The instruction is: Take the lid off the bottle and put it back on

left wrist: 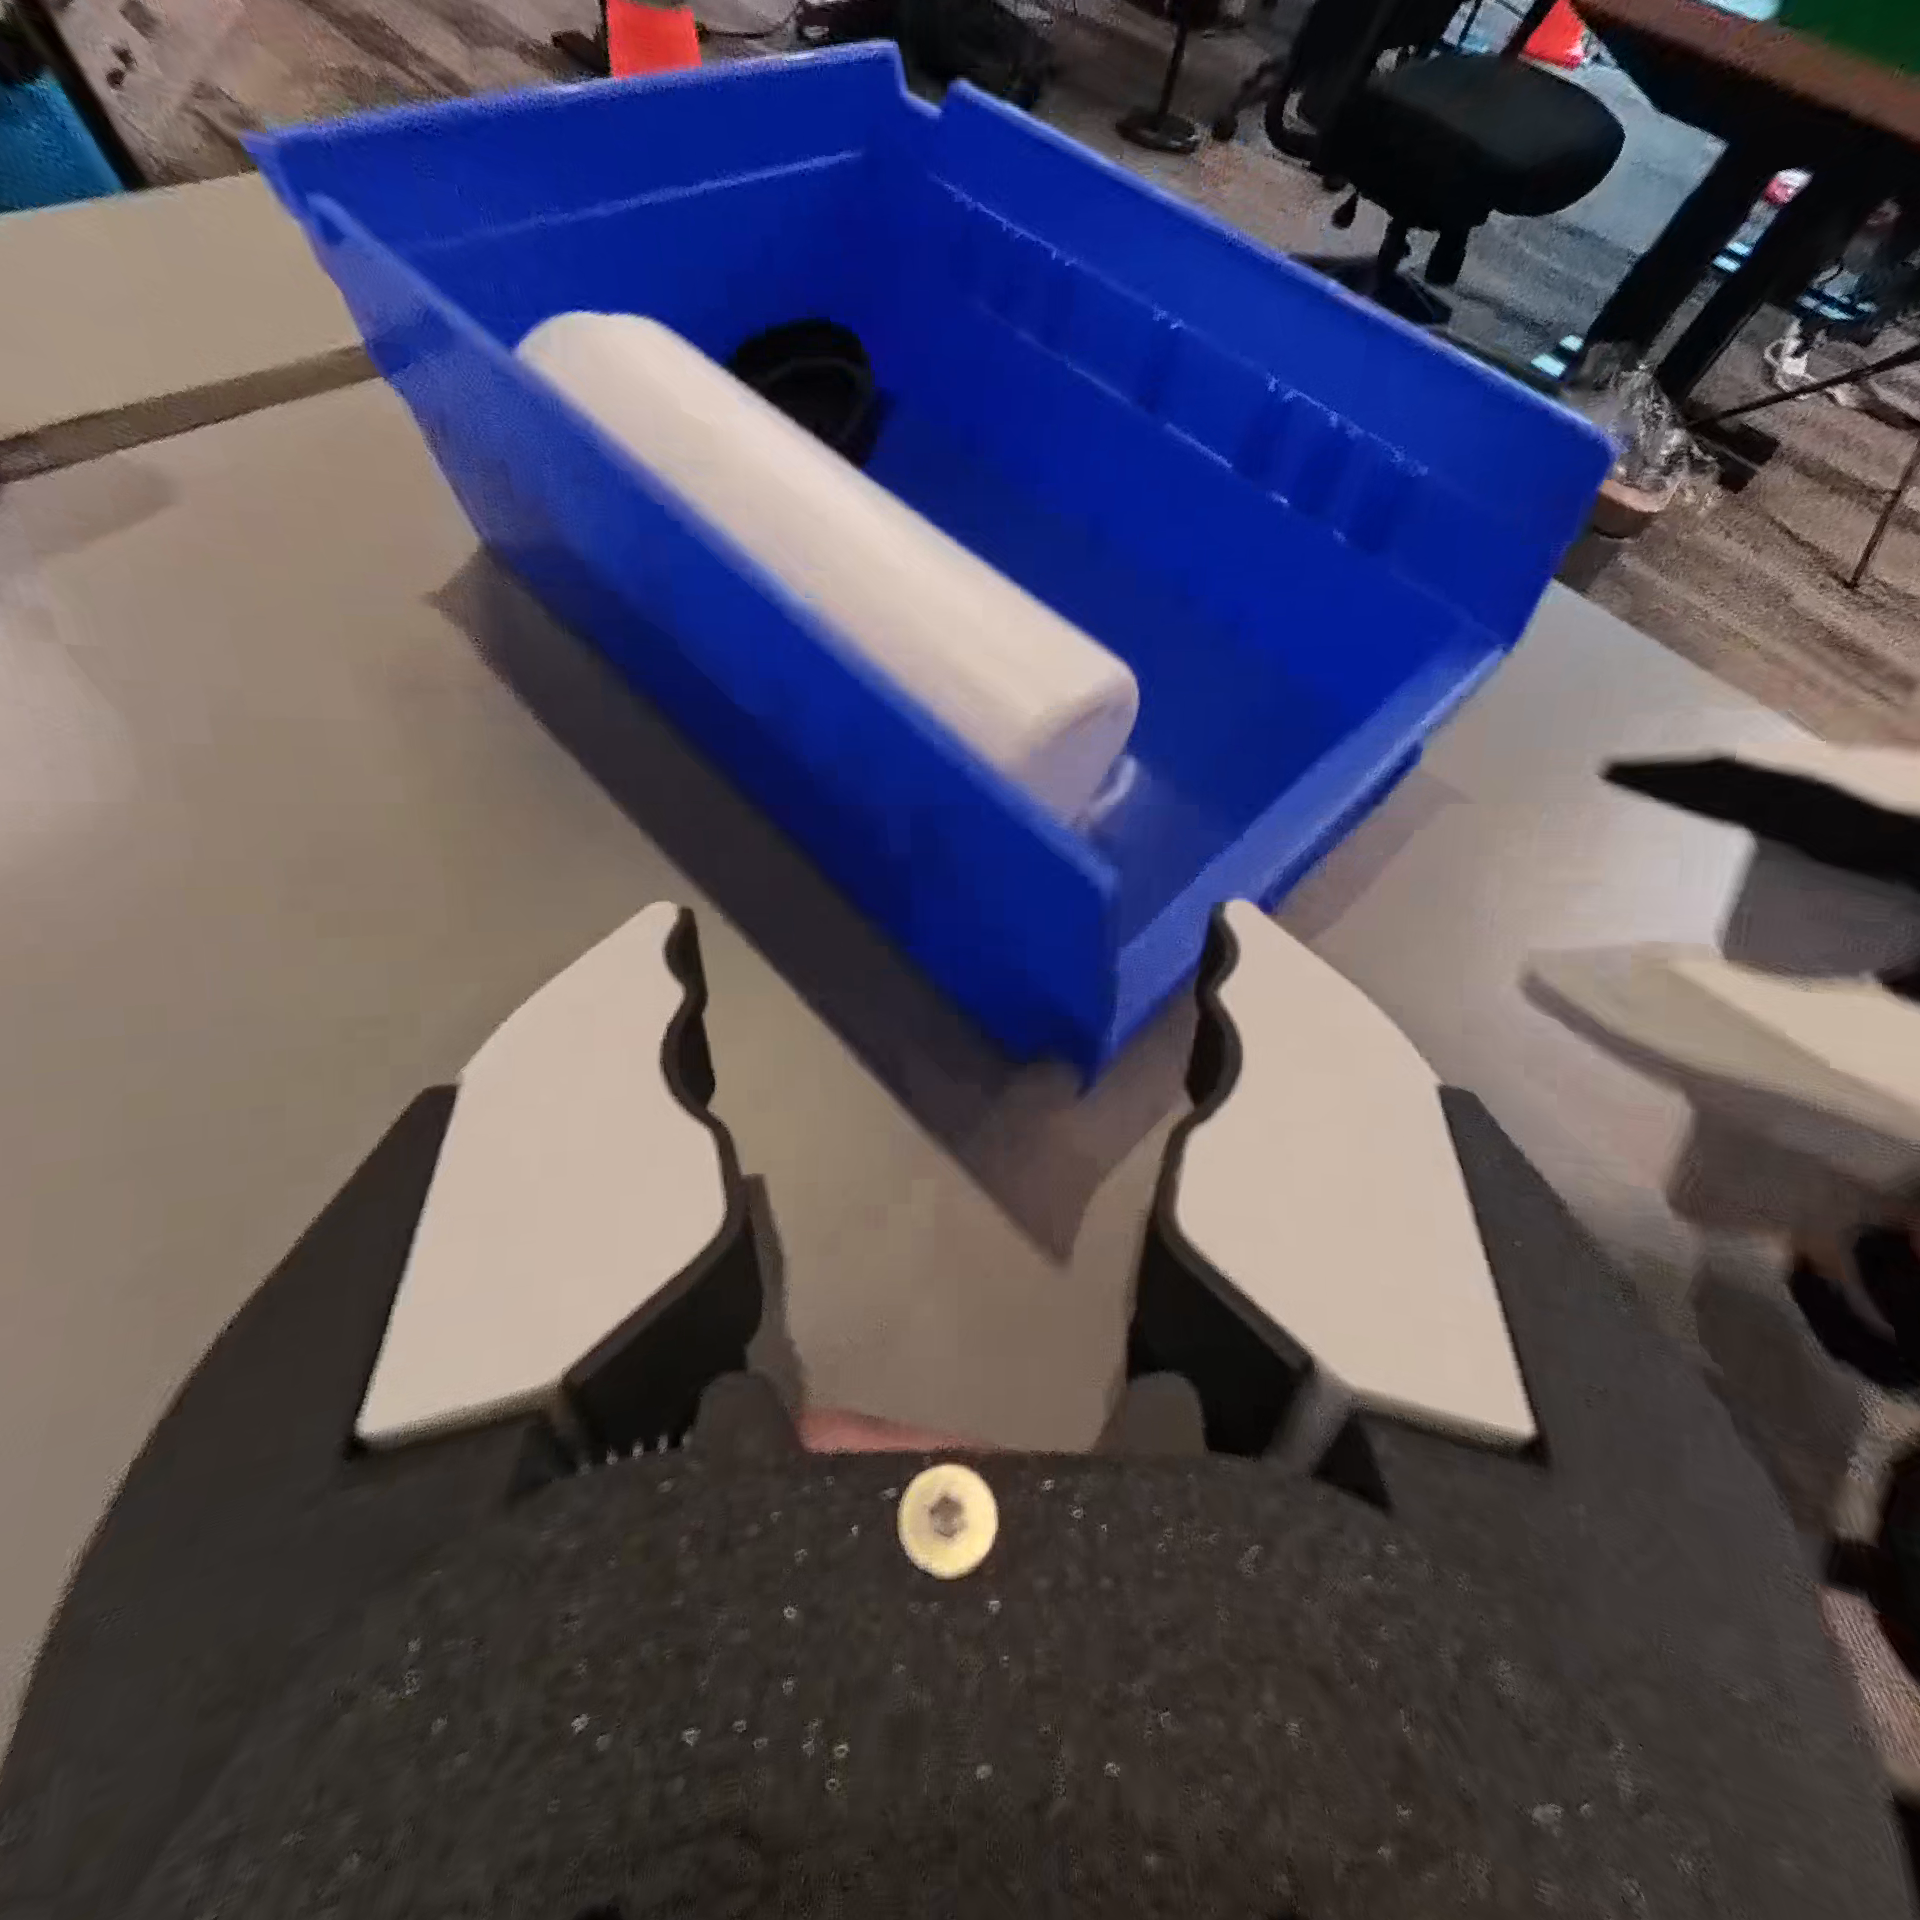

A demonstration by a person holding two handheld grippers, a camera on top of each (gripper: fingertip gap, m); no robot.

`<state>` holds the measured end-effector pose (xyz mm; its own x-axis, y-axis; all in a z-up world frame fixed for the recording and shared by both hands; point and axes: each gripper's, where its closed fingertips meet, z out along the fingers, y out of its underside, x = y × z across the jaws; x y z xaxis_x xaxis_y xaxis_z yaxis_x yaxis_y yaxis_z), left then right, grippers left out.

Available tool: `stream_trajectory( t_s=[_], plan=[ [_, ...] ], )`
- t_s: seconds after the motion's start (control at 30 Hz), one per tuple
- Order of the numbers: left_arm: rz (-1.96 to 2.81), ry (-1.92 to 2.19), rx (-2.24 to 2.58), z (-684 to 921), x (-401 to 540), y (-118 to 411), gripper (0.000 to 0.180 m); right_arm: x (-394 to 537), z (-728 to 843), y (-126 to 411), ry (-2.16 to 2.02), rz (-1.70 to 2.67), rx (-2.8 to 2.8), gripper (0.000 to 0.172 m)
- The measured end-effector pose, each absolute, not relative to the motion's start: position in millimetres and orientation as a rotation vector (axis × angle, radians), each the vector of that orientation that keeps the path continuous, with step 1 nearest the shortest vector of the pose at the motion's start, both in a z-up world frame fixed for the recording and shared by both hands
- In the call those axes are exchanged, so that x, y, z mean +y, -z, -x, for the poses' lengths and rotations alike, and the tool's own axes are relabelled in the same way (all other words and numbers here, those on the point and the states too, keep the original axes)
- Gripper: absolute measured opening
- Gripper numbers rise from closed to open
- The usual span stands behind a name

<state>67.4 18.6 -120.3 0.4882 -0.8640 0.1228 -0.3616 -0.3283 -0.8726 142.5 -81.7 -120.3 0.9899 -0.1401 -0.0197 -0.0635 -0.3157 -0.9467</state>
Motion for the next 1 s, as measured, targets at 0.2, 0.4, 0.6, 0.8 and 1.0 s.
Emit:
stream_trajectory(
  t_s=[0.2, 0.4, 0.6, 0.8, 1.0],
  plan=[
    [1.973, 0.785, 0.843, -89, 33, 119, 0.035, -92, -149, 118, 0.143, 1.908, 0.152, 0.063],
    [2.008, 0.567, 0.672, -48, 44, 119, 0.008, -94, -155, 125, 0.127, 1.94, 0.265, 0.061],
    [2.001, 0.564, 0.656, -25, 27, 119, 0.002, -88, -163, 152, 0.15, 2.055, 0.454, 0.071],
    [1.969, 0.472, 0.66, 0, 22, 118, 0.002, -81, -156, 141, 0.056, 1.991, 0.525, 0.022],
    [1.95, 0.403, 0.575, 54, 27, 114, 0.002, -64, -124, 133, 0.105, 1.963, 0.407, 0.004]
  ],
)
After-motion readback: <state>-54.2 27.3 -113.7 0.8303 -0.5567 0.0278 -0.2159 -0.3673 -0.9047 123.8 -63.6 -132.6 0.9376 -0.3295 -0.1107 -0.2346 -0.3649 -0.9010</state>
